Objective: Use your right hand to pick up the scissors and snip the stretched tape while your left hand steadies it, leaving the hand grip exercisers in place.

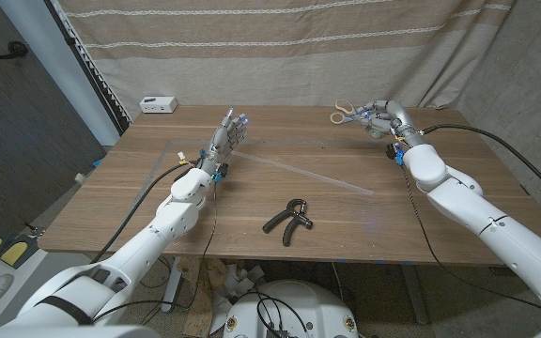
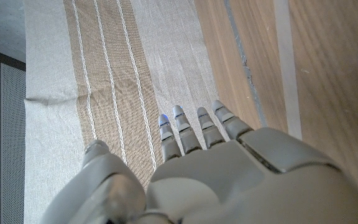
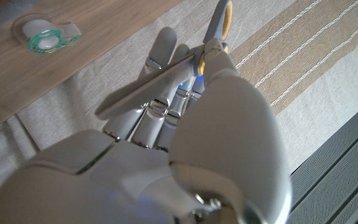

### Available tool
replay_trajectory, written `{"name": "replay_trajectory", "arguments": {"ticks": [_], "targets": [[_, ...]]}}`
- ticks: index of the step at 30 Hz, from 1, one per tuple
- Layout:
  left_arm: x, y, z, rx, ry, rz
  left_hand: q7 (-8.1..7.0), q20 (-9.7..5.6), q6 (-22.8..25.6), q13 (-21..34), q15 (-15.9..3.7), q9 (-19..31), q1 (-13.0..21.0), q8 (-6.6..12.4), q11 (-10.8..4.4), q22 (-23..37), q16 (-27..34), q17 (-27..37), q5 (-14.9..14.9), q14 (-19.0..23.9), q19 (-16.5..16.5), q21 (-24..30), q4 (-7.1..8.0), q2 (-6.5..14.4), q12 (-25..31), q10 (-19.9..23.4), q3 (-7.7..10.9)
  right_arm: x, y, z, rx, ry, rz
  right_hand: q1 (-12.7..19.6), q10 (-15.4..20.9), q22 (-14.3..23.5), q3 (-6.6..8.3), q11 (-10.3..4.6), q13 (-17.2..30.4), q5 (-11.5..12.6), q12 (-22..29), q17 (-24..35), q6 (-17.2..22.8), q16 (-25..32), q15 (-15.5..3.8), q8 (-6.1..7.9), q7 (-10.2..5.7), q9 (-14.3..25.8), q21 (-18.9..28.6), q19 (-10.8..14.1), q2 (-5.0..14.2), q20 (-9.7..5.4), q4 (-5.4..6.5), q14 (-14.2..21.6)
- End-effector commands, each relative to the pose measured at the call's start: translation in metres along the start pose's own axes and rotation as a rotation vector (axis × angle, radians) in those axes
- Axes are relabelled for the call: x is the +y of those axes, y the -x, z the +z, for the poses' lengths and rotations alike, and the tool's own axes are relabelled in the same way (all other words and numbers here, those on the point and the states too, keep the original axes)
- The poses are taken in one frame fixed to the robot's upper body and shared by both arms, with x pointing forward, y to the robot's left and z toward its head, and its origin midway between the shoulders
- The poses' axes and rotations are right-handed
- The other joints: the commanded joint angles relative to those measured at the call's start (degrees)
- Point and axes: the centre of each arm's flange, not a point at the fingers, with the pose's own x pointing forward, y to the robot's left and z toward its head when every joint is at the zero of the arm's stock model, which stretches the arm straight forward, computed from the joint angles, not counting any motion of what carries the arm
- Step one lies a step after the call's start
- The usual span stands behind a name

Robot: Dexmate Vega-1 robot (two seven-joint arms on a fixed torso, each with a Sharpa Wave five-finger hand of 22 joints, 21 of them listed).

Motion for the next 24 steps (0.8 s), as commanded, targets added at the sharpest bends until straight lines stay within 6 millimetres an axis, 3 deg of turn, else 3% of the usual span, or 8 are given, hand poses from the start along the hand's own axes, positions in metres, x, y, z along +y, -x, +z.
{"name": "replay_trajectory", "arguments": {"ticks": [1,15,24], "targets": [[-0.003,0.005,0.001,-0.002,-0.004,-0.002,0.02,-2.8,0.6,0.3,-5.81,0.2,-0.6,0.0,0.26,0.2,0.0,0.1,-0.1,0.5,0.0,0.0,-0.21,-0.1,0.0,0.5,-0.41,0.0,0.002,-0.009,0.04,-0.068,0.029,8.4,1.1,0.4,-0.59,0.08,0.2,0.4,0.6,0.5,1.6,0.9,-4.82,-0.04,0.06,-0.4,1.3,1.0,7.2,-3.14,0.05,3.7],[-0.004,0.004,0.003,-0.006,-0.009,-0.007,0.01,-2.85,0.6,0.3,-5.81,0.2,-1.0,-0.02,0.31,0.2,0.0,0.1,0.0,0.5,0.1,0.0,-0.07,-0.1,-0.1,0.5,-0.59,-0.003,0.002,-0.019,0.079,-0.165,0.043,8.7,4.1,0.8,-1.53,1.33,-3.0,0.4,-1.2,0.0,5.8,1.4,-4.75,-0.55,0.33,-2.7,4.5,1.7,6.8,-3.18,0.28,5.6],[-0.004,0.003,0.005,-0.008,-0.01,-0.011,0.01,-2.89,0.7,0.3,-5.77,0.2,-1.2,0.01,0.18,0.2,0.0,0.1,0.0,0.5,0.1,0.0,-0.04,-0.1,-0.1,0.6,-0.64,-0.007,0.0,-0.018,0.067,-0.194,0.071,9.1,3.8,0.7,-1.93,0.97,-3.5,0.4,-1.9,-0.6,6.8,1.1,-4.85,-1.22,0.14,-3.9,5.6,1.4,6.64,-3.2,0.22,5.5]]}}
